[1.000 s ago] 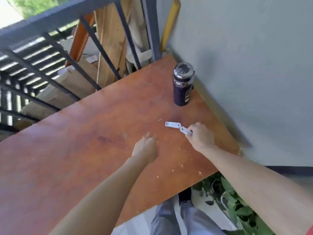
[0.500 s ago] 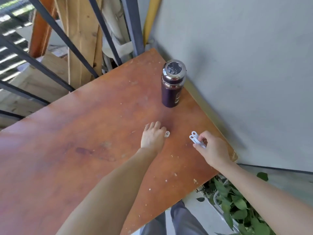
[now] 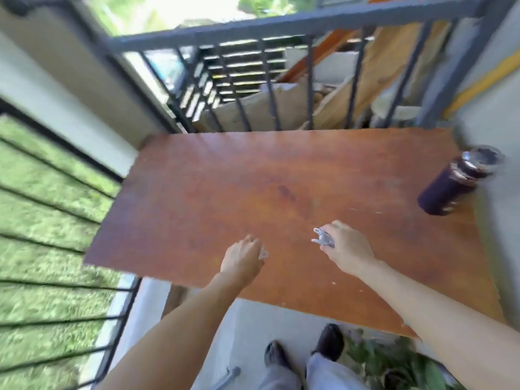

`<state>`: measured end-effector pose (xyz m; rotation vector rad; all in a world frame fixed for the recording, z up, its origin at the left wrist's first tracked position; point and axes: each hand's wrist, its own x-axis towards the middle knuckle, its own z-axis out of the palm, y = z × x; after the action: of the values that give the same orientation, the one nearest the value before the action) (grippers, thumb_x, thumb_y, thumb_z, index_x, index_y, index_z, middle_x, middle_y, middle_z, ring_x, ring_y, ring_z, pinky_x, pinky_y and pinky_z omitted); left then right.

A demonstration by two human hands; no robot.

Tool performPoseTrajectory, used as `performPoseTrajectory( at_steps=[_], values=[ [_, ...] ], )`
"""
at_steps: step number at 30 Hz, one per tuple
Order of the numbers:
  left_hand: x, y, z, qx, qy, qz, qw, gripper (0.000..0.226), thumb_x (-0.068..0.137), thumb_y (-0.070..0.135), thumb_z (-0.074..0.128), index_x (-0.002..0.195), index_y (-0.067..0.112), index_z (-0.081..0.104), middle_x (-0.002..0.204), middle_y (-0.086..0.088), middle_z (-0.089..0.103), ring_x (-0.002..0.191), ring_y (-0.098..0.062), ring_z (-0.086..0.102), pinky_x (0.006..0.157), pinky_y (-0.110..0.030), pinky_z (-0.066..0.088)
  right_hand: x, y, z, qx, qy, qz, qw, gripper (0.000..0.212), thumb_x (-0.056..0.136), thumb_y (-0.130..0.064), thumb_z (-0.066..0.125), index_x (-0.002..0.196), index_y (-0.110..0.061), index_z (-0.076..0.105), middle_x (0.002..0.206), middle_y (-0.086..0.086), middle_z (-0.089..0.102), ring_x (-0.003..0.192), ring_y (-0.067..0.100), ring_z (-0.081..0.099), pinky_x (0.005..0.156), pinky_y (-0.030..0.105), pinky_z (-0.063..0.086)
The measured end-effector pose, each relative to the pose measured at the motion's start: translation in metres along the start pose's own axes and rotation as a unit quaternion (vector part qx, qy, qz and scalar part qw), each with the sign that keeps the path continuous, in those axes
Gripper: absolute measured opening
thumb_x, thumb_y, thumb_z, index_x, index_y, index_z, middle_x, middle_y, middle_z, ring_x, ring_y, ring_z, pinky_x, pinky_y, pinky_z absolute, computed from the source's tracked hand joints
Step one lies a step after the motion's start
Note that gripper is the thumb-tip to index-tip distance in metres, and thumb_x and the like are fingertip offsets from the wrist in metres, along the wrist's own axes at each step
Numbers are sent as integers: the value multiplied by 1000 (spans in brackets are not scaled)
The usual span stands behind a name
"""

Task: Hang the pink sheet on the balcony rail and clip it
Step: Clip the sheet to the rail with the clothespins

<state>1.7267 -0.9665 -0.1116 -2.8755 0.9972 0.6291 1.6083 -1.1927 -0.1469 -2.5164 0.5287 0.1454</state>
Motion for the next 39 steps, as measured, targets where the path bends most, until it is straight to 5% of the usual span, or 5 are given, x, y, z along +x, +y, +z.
performPoseTrajectory(
  at_steps=[6, 14, 18, 23, 39],
  values=[
    [-142, -101, 29, -79, 50, -144, 985, 35, 88, 22, 59, 119, 16, 44, 116, -8, 58, 105, -37, 59, 80, -45, 49, -8, -134, 52, -107, -91, -217, 966, 18, 96, -32, 49, 111, -30, 57, 105, -11, 61, 102, 17, 58, 67, 29, 37],
    [-388, -152, 116, -149, 9, -321, 935, 31, 90, 6, 51, 121, 8, 45, 114, -15, 61, 102, -38, 59, 74, -43, 47, -113, -317, 171, -167, -207, -465, 844, 18, 91, -21, 48, 108, -26, 53, 108, -3, 66, 100, 23, 64, 71, 37, 50],
    [-506, -145, 168, -234, 39, -458, 857, 9, 95, 12, 48, 97, 18, 55, 112, -9, 62, 108, -32, 59, 79, -37, 45, -200, -396, 236, -193, -250, -604, 732, 38, 89, -16, 50, 123, -31, 52, 115, -4, 64, 108, 22, 61, 79, 33, 48],
    [-623, -119, 216, -236, 48, -598, 764, 39, 91, 7, 48, 128, 19, 48, 129, -9, 56, 118, -33, 55, 86, -38, 45, -306, -465, 290, -224, -276, -725, 590, 41, 90, -17, 46, 129, -26, 46, 123, -2, 55, 117, 21, 54, 85, 37, 47],
    [-879, 44, 318, -277, 39, -872, 402, 34, 89, 10, 53, 122, 13, 44, 114, -7, 63, 104, -29, 65, 78, -38, 49, -684, -547, 388, -212, -319, -903, 194, 49, 96, -52, 42, 138, -25, 40, 130, 1, 53, 121, 24, 49, 87, 37, 45]
  ],
)
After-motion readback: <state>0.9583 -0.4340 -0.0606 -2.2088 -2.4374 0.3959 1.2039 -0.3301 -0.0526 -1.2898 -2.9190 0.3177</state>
